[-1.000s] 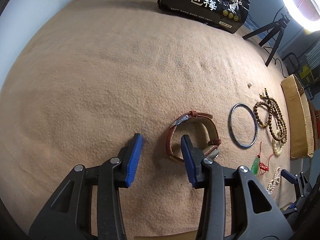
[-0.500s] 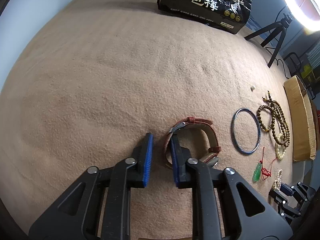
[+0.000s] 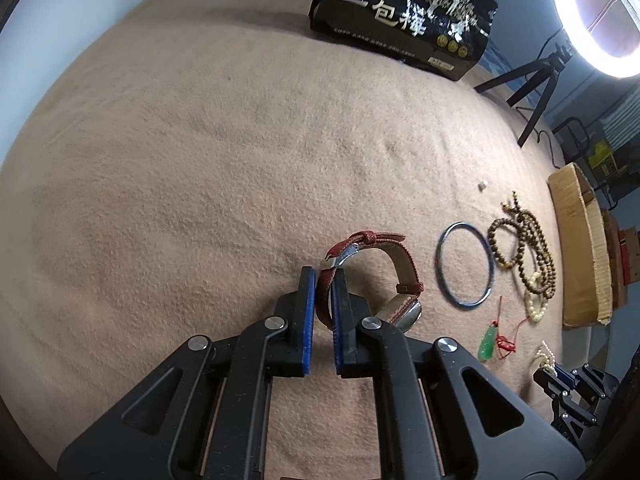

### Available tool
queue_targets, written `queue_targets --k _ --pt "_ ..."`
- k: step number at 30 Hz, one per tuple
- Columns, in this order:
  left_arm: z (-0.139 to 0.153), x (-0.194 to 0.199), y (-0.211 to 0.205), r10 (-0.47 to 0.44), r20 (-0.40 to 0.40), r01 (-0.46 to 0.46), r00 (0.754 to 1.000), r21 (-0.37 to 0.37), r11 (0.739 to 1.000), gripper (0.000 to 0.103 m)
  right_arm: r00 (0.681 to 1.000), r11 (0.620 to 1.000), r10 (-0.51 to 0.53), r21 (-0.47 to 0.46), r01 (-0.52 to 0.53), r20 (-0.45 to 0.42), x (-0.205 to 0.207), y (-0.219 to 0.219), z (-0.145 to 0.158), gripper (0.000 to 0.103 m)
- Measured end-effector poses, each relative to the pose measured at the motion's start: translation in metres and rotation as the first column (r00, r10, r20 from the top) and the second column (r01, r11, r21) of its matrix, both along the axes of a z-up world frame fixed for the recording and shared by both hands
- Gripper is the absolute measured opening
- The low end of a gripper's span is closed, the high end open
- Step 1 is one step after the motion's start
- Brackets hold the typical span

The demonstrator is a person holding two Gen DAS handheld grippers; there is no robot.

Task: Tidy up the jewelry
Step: 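Grasp the brown-strap watch with the left tool while the right tool grasps the pearl necklace, then carry the watch and pearl necklace into the cardboard box and release both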

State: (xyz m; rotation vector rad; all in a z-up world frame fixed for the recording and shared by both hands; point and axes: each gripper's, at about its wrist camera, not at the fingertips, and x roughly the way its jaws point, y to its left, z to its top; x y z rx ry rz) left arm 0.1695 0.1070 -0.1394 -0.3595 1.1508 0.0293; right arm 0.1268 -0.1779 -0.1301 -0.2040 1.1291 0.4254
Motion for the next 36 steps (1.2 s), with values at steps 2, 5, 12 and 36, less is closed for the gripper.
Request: queue_targets --k 2,5,12,36 --pt "0.005 -0.001 0.0 -0.001 0.013 0.002 1.0 -0.005 1.0 0.006 1.0 1.0 -0.008 0.015 0.008 0.013 0.0 -0.001 0.006 0.01" --pt "0.014 -0.003 -0.002 -0.001 0.034 0.002 0.999 -0.018 1.0 0.006 0.999 0.999 -0.02 0.033 0.019 0.032 -0.001 -0.004 0.016 0.01" --pt "0.041 -0.004 -0.018 -0.027 0.098 0.032 0.995 -0.051 0.998 0.006 0.994 0.996 -0.06 0.073 0.053 0.09 0.0 -0.02 0.041 0.01" --pt "0.099 0.003 -0.173 -0.262 0.233 0.289 0.937 -0.089 0.953 0.006 0.924 0.945 -0.318 0.151 0.29 0.213 0.054 -0.128 0.087 0.01"
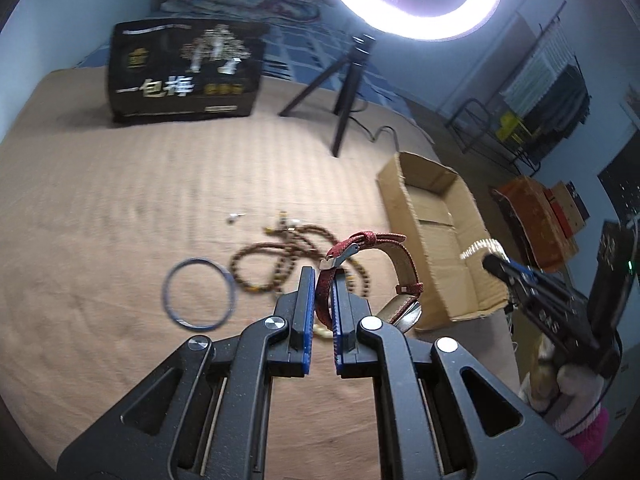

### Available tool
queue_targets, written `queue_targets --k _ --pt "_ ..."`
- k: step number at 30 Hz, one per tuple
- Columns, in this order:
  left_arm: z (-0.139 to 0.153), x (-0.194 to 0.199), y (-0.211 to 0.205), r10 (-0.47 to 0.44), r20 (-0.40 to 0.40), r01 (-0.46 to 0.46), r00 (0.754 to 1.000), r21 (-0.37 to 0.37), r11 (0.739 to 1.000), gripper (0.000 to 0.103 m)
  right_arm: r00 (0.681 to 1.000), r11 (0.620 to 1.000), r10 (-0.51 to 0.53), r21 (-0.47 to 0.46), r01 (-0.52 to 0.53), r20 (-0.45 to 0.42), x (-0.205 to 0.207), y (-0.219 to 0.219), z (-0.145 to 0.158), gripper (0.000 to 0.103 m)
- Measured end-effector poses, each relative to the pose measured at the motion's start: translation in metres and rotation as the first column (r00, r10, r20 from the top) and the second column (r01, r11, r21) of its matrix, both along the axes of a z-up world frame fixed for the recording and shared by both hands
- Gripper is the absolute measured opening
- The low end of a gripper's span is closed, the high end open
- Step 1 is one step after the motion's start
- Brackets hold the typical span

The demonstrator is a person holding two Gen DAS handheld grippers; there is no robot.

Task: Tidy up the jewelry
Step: 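Carry the watch and pearl necklace into the cardboard box and release both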

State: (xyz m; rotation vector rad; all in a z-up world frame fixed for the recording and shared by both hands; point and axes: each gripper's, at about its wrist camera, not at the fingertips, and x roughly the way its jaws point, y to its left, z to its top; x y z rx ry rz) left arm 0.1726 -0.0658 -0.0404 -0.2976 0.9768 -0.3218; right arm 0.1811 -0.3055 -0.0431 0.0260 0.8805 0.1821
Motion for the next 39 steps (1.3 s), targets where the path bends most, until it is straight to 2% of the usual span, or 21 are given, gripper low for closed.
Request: queue_targets --k 12,20,31,32,35,36,37,39 --pt "-0.007 0.015 -0.077 -0.087 -0.017 0.086 0.996 -0.019 0.996 0.006 0.994 0.995 -0.103 0.016 0.103 -0.021 0.038 -0.043 -0.012 0.01" --pt "-0.018 0.021 -0.125 -0.134 -0.035 0.133 0.99 -0.035 0.99 0.006 0.99 0.991 -0.132 0.024 0.134 -0.046 0.052 -0.062 -0.024 0.01" --pt "-0.039 0.026 -0.156 -0.174 -0.064 0.172 0.983 -0.033 0.985 0.006 0.983 0.985 -0.169 0.019 0.171 -0.075 0.057 -0.08 -0.038 0.011" --pt "-0.041 0.028 -0.157 -0.18 -0.066 0.179 0.981 -0.034 0.983 0.008 0.982 0.985 -0.172 0.012 0.174 -0.074 0.057 -0.081 -0.038 0.013" --pt "-0.045 0.029 -0.16 -0.195 -0.073 0.192 0.978 -0.042 0.98 0.019 0.982 0.984 -0.175 0.008 0.176 -0.069 0.057 -0.082 -0.038 0.038" --pt "-0.045 0.029 -0.16 -0.193 -0.073 0.19 0.979 -0.036 0.981 0.031 0.982 0.984 -0.177 0.001 0.178 -0.066 0.056 -0.082 -0.038 0.046" --pt "-0.045 0.028 -0.16 -0.188 -0.069 0.187 0.98 -0.028 0.982 0.037 0.982 0.984 -0.179 -0.003 0.179 -0.063 0.056 -0.082 -0.037 0.049" --pt "-0.044 0.027 -0.159 -0.182 -0.061 0.181 0.981 -0.015 0.983 0.038 0.981 0.982 -0.186 -0.009 0.186 -0.056 0.055 -0.083 -0.036 0.06"
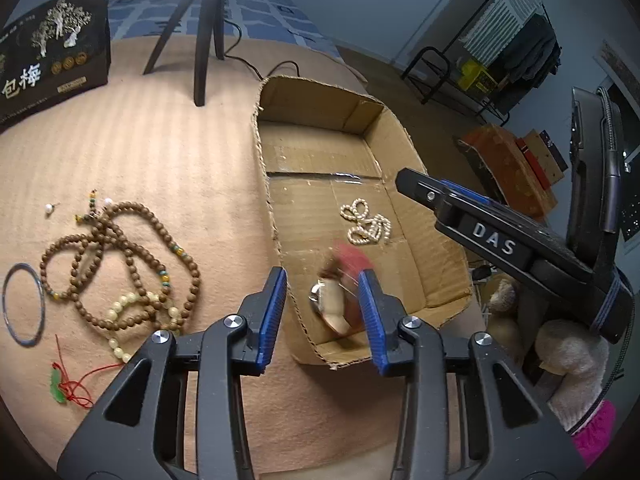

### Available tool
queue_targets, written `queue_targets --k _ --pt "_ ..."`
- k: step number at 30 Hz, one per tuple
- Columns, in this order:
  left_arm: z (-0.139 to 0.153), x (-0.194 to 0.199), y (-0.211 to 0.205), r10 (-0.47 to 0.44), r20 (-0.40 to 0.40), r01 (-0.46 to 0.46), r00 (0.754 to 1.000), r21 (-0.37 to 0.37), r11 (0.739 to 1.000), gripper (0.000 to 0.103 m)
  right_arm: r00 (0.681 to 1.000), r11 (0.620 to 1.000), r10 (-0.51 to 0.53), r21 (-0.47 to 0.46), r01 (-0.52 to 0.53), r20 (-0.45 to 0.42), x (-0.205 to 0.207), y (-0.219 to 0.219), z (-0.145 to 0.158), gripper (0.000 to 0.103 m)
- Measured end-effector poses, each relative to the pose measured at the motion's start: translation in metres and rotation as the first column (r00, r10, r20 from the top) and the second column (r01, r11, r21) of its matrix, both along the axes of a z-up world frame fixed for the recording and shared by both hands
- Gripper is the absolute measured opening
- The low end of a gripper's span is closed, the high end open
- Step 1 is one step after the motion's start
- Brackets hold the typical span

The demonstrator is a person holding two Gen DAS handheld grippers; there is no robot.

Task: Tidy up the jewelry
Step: 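Carry the watch and pearl necklace into the cardboard box and release both, then move both tools back toward the blue bangle and wooden bead necklace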

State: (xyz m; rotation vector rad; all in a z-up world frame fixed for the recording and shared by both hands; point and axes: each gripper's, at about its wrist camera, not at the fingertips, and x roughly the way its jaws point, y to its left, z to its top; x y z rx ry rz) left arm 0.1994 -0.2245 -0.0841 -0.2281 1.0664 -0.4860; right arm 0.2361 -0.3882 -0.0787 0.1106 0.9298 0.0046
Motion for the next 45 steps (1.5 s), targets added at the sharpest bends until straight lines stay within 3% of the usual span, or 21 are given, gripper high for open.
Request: queue_targets --k 13,27,29,31,33,36,45 --pt "0.013 -0.013 0.019 0.006 0.056 -0.009 0.998 0.053 0.999 0.038 1.0 1.0 0.003 -0.021 -0.002 0.03 -0.012 0.008 0.016 0.069" --pt "0.028 -0.017 0.09 0.081 0.109 -0.09 0.991 0.076 0.993 0.038 0.997 0.999 0.054 -0.011 -0.053 0.061 -0.025 0.047 0.035 0.074" --pt "0.029 -0.017 0.103 0.098 0.107 -0.107 0.989 0.08 0.991 0.041 0.995 0.997 0.069 -0.025 -0.067 0.067 -0.026 0.057 0.036 0.075" --pt "0.03 -0.018 0.117 0.114 0.108 -0.124 0.988 0.084 0.989 0.057 0.994 0.997 0.082 -0.018 -0.081 0.066 -0.026 0.064 0.037 0.077" --pt "0.03 -0.019 0.134 0.136 0.115 -0.147 0.984 0.085 0.986 0.063 0.994 0.996 0.093 -0.003 -0.093 0.064 -0.025 0.074 0.037 0.081" --pt "0.027 -0.019 0.155 0.161 0.105 -0.171 0.981 0.095 0.981 0.064 0.992 0.994 0.108 0.019 -0.11 0.061 -0.024 0.087 0.035 0.085" --pt "0.009 -0.013 0.218 0.254 0.046 -0.257 0.966 0.101 0.961 0.064 0.982 0.979 0.19 0.071 -0.19 0.006 -0.008 0.137 0.015 0.085"
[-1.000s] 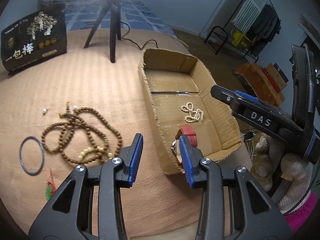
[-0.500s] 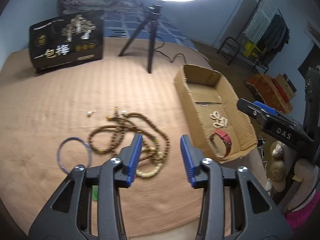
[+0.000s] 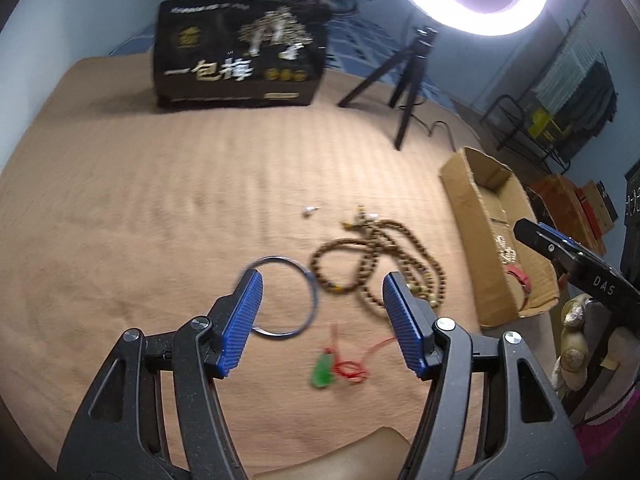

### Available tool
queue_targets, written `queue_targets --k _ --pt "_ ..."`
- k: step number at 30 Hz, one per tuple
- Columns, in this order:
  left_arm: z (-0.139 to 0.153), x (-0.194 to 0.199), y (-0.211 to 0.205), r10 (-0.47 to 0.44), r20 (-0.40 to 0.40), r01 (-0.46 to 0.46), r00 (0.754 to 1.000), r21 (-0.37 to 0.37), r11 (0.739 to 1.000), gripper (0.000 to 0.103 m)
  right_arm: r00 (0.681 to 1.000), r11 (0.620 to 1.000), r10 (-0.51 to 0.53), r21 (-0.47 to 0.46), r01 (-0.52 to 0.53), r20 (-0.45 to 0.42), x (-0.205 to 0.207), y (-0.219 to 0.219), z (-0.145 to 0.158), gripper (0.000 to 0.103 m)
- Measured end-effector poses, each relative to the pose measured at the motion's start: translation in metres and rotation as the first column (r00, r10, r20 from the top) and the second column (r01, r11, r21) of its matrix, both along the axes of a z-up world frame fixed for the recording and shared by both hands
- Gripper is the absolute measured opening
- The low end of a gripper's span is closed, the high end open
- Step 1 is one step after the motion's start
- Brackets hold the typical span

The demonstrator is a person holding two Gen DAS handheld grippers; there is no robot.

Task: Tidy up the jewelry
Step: 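Move both tools back toward the blue bangle and wooden bead necklace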

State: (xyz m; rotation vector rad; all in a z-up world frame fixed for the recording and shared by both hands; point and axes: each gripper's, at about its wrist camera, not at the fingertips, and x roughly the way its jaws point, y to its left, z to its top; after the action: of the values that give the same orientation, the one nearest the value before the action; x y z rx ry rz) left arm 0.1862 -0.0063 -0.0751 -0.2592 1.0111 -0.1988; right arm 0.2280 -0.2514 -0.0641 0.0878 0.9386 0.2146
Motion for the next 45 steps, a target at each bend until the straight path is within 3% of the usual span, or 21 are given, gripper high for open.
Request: queue_targets --k 10,18,22,28,41,45 --pt "-0.029 0.009 0.024 0.022 -0.092 -0.024 0.996 -0.022 0.999 0.064 0.991 0.996 0.08 0.04 -0.076 -0.11 0.025 0.051 -0.037 0.087" --pt "-0.057 0.02 0.02 0.012 -0.183 -0.018 0.983 -0.03 0.999 0.064 0.979 0.995 0.057 0.086 -0.041 -0.195 0.043 0.052 -0.061 0.092" --pt "-0.062 0.024 0.015 0.006 -0.196 -0.013 0.981 -0.035 0.999 0.071 0.981 0.996 0.046 0.082 -0.031 -0.188 0.047 0.052 -0.063 0.095" --pt "-0.067 0.029 0.011 0.015 -0.211 -0.026 0.977 -0.049 0.998 0.073 0.983 0.997 0.052 0.073 -0.039 -0.177 0.05 0.057 -0.062 0.097" --pt "-0.07 0.031 -0.012 0.0 -0.167 0.013 0.986 0.077 0.997 0.079 0.975 0.991 0.134 0.046 -0.128 -0.177 0.053 0.078 -0.059 0.097" --pt "-0.074 0.031 -0.017 0.002 -0.16 0.016 0.987 0.114 0.993 0.079 0.971 0.994 0.111 0.032 -0.106 -0.21 0.06 0.079 -0.066 0.097"
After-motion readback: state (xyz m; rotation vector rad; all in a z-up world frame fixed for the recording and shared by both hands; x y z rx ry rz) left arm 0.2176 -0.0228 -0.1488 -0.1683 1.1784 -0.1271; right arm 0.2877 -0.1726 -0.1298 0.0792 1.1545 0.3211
